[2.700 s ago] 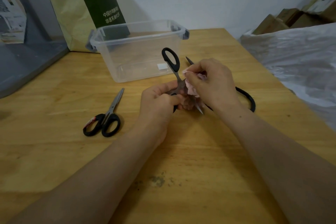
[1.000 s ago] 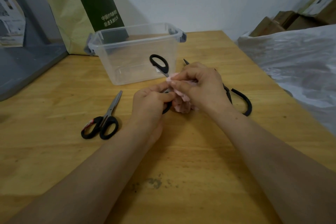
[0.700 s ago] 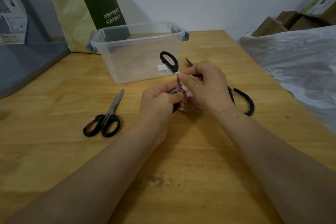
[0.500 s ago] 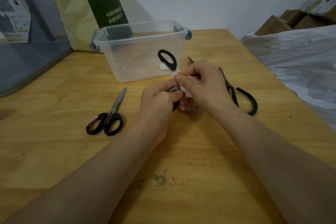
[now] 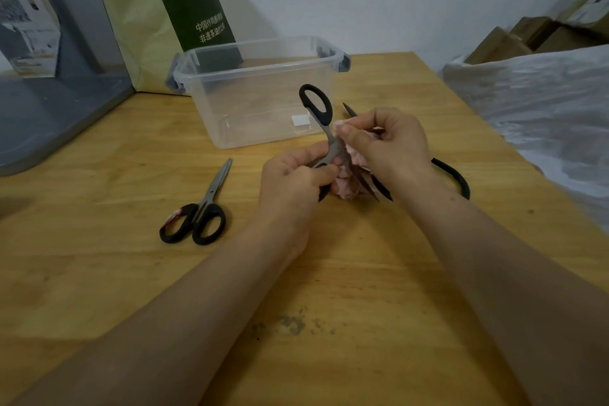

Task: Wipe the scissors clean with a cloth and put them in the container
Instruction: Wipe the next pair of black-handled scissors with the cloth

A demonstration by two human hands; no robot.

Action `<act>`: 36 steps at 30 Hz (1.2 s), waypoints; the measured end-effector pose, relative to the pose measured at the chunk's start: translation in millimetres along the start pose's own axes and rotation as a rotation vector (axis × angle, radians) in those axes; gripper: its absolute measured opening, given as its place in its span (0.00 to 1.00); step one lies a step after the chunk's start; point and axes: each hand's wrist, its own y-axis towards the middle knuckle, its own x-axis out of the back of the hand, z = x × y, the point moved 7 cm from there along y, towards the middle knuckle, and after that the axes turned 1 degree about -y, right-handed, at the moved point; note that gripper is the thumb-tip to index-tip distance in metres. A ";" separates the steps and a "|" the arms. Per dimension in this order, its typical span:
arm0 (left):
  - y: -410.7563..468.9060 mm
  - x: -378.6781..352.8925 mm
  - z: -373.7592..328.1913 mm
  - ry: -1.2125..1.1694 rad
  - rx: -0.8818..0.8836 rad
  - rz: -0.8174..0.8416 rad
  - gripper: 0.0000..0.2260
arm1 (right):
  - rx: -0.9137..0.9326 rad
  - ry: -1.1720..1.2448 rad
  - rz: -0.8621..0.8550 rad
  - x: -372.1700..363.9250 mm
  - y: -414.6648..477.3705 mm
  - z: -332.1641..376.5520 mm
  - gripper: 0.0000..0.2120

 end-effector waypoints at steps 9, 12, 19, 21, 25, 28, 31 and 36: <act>1.3 2.9 -4.3 -0.063 0.001 0.004 0.14 | 0.017 0.119 0.124 -13.0 -8.9 4.8 0.04; -1.0 3.0 -2.9 -0.055 0.030 -0.040 0.14 | -0.007 0.068 0.037 -6.9 -3.3 -0.3 0.04; 1.3 8.3 -8.2 -0.079 -0.022 -0.080 0.14 | 0.104 0.020 -0.088 17.3 -7.4 11.9 0.05; 0.8 7.6 -9.4 -0.083 -0.029 -0.065 0.13 | 0.165 -0.040 0.053 3.2 -13.4 19.5 0.12; 0.0 6.9 -9.3 -0.044 -0.050 -0.027 0.14 | 0.239 -0.113 0.107 -7.7 -17.9 26.7 0.08; -0.7 7.4 -9.1 -0.034 -0.040 -0.022 0.13 | 0.220 -0.110 0.119 -8.5 -15.6 23.3 0.07; -3.8 4.7 -10.5 -0.064 -0.035 -0.038 0.14 | 0.112 -0.028 -0.001 7.7 -5.2 10.6 0.08; -3.4 4.0 -12.8 -0.078 -0.059 -0.049 0.14 | 0.078 0.126 -0.031 15.6 -7.4 12.5 0.05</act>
